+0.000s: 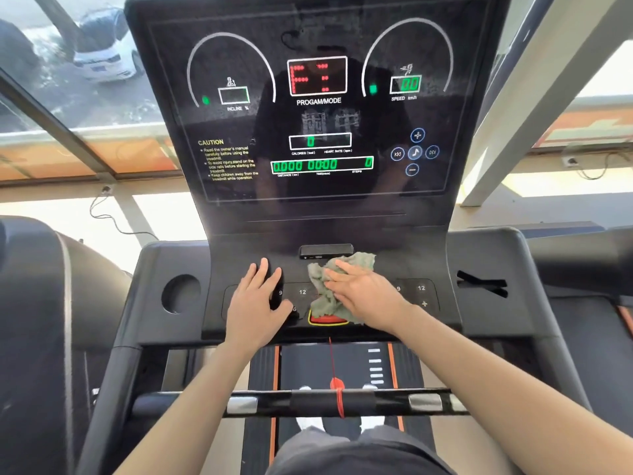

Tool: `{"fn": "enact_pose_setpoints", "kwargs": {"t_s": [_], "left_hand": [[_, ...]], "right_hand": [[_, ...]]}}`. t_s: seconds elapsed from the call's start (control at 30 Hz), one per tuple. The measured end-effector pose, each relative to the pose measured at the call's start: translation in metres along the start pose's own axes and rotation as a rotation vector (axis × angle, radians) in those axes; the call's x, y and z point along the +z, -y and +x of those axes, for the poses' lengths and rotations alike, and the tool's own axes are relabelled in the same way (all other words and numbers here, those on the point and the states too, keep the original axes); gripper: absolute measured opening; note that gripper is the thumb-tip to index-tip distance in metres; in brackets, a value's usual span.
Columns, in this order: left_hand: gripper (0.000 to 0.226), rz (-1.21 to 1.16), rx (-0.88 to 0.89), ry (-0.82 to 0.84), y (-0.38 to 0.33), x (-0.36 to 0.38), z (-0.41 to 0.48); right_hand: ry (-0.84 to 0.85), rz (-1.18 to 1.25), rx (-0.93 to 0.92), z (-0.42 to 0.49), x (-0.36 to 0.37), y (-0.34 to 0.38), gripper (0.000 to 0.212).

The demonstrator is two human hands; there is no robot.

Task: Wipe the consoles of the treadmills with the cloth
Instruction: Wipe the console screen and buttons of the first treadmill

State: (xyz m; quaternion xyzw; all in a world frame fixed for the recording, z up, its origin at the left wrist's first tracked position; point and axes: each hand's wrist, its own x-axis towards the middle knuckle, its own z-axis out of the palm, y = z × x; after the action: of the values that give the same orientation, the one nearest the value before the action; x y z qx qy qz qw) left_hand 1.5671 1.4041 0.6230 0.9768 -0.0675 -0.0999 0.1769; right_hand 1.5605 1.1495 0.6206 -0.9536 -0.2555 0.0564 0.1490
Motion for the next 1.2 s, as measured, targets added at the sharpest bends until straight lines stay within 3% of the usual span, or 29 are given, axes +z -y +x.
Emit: {"fn": "enact_pose_setpoints", "kwargs": {"t_s": [0.2, 0.33, 0.5, 0.67, 0.8, 1.0, 1.1, 1.2], "left_hand": [[0.058, -0.047, 0.005, 0.012, 0.004, -0.005, 0.0], [0.06, -0.025, 0.009, 0.0, 0.005, -0.002, -0.003], [0.069, 0.009, -0.021, 0.009, -0.001, 0.002, -0.004], [0.061, 0.011, -0.023, -0.016, -0.019, 0.005, 0.001], [0.069, -0.038, 0.077, -0.058, -0.052, 0.001, 0.0], [0.059, 0.018, 0.281, -0.174, -0.09, -0.001, 0.025], [0.068, 0.148, 0.308, -0.114, -0.099, 0.004, 0.039], [0.076, 0.252, 0.274, -0.068, -0.102, 0.011, 0.042]], "right_hand": [[0.053, 0.037, -0.114, 0.057, 0.023, 0.035, 0.036], [-0.047, 0.049, -0.056, 0.017, 0.018, 0.006, 0.034], [-0.154, 0.035, 0.246, -0.061, 0.001, -0.056, 0.038], [-0.316, 0.067, 0.533, -0.073, -0.005, -0.079, 0.045], [-0.332, -0.006, 0.377, -0.044, 0.002, -0.059, 0.062], [-0.222, -0.222, 0.108, -0.017, 0.0, -0.054, 0.062], [-0.23, -0.28, 0.18, -0.038, -0.001, -0.074, 0.057], [-0.327, -0.237, 0.369, -0.076, 0.0, -0.095, 0.051]]}}
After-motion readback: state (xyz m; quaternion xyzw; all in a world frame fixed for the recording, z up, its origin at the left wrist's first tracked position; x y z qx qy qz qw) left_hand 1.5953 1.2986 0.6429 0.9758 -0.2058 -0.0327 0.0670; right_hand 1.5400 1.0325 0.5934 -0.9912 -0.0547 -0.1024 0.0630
